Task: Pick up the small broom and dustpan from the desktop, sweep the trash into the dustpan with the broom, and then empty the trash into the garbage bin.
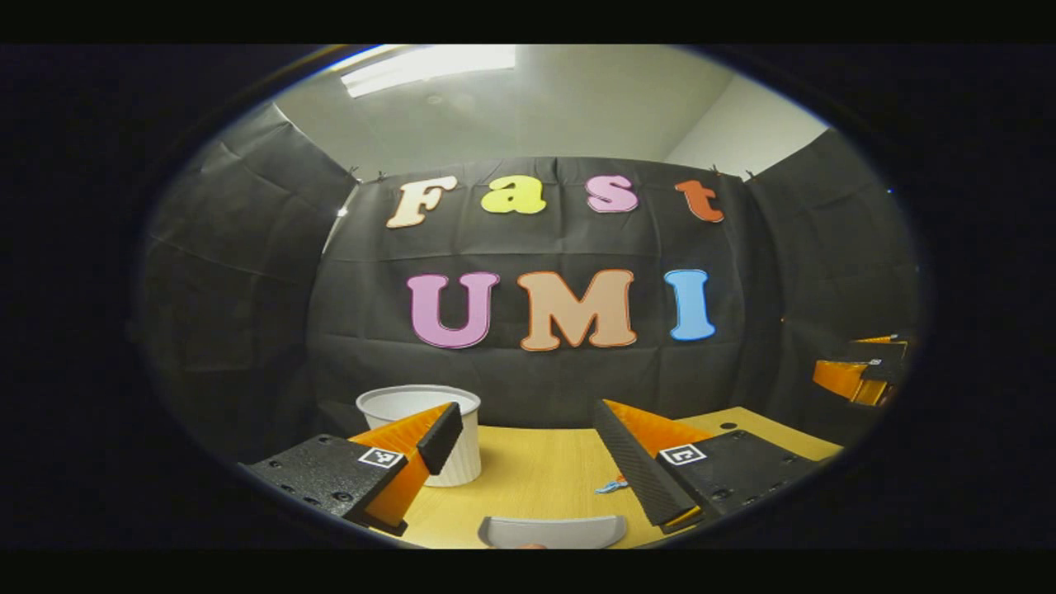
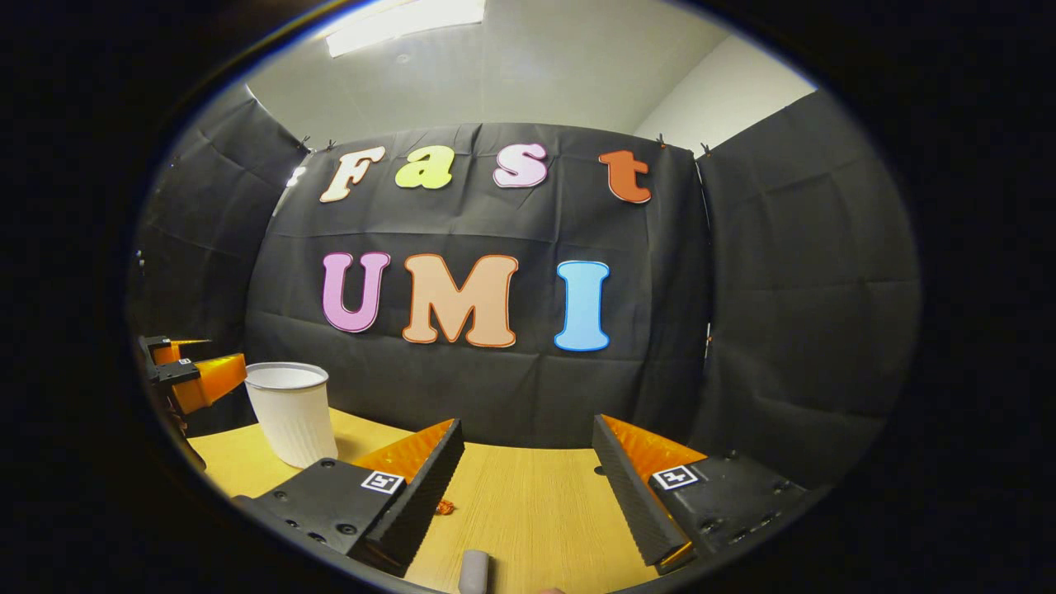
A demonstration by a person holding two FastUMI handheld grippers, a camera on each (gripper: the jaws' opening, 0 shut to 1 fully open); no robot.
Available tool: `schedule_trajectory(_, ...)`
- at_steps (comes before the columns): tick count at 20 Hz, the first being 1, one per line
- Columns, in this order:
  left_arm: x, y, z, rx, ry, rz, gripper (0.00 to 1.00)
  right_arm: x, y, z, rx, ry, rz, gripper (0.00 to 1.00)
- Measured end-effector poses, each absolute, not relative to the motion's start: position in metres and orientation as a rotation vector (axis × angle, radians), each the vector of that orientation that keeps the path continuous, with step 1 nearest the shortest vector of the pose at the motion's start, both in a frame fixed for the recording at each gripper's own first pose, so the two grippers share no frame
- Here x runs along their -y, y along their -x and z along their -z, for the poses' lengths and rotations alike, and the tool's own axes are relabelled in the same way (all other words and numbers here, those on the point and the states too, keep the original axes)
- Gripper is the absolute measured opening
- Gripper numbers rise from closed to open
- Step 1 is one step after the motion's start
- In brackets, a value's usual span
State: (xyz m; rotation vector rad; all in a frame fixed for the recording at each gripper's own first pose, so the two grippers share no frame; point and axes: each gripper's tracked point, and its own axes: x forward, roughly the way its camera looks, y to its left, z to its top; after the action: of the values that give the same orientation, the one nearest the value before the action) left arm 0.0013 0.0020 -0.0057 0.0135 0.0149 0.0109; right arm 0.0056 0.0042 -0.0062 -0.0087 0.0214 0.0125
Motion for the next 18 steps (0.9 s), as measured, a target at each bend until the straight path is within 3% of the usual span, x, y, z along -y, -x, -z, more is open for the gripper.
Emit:
schedule_trajectory(13, -0.005, 0.001, 0.014, -0.039, -0.014, -0.013, 0.96, -0.014, -0.005, 0.011, -0.039, 0.008, -0.04, 0.92)
schedule_trajectory(15, -0.004, 0.002, 0.014, -0.042, -0.015, -0.013, 0.99, -0.018, -0.003, 0.011, -0.042, 0.01, -0.049, 0.92)
schedule_trajectory(18, -0.002, 0.003, 0.017, -0.051, -0.014, -0.009, 0.96, -0.02, -0.003, 0.014, -0.051, 0.011, -0.059, 0.92)
